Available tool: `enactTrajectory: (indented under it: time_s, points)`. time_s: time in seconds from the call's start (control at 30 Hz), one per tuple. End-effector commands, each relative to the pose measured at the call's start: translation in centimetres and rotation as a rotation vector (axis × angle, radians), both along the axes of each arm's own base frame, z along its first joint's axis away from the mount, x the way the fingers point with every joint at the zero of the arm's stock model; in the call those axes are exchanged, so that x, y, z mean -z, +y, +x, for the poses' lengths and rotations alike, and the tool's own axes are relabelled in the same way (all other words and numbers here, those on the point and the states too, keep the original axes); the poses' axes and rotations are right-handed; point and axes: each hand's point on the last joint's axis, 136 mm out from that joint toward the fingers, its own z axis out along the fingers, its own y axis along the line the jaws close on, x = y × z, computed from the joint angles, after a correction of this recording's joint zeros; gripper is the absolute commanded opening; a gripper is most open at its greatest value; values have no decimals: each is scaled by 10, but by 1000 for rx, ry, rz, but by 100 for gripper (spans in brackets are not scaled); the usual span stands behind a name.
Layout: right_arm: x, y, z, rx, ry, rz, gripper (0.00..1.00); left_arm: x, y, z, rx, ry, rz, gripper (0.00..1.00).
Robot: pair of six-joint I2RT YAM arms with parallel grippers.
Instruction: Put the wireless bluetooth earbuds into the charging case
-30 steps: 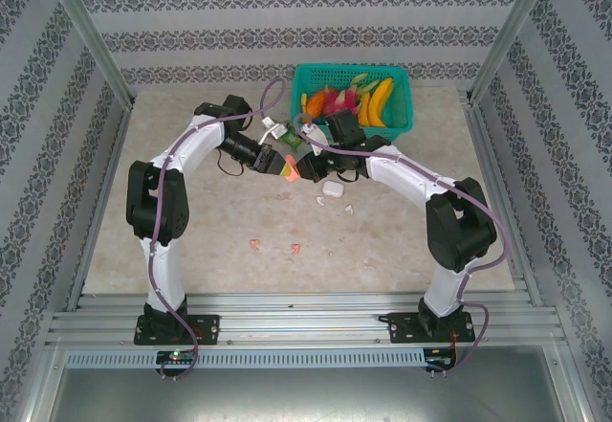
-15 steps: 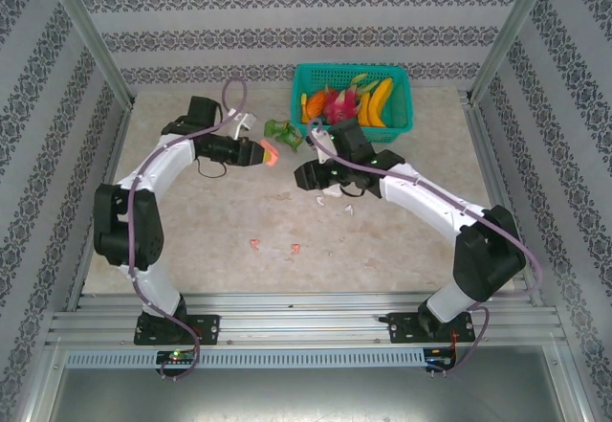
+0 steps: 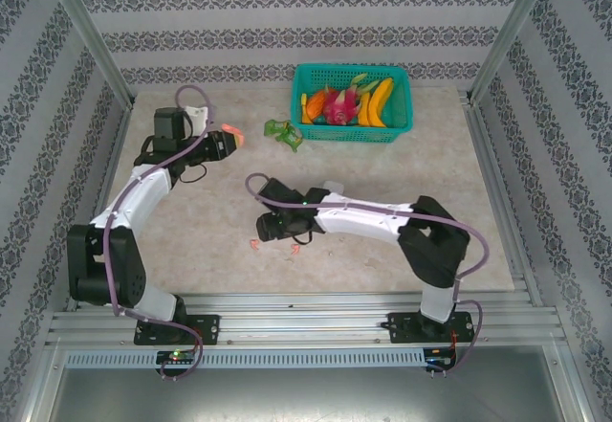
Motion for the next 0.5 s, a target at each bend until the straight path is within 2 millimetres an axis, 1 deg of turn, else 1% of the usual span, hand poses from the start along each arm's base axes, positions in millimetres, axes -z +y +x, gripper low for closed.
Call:
enactTrajectory:
  time_s: [0.0, 0.1, 0.23, 0.33, 0.47]
  points:
    - [8, 9, 1, 79, -9, -56, 57, -42, 24, 18, -138, -153, -16, 0]
    - [18, 24, -5, 65, 5, -70, 59, -43, 34, 21, -174, -158, -18, 0]
    - [25, 36, -6, 61, 14, -83, 59, -42, 45, 22, -211, -163, -28, 0]
    - [30, 41, -5, 59, 12, -106, 58, -40, 55, 22, -242, -165, -38, 0]
    - [36, 42, -3, 71, 7, -142, 57, -41, 62, 20, -258, -170, -43, 0]
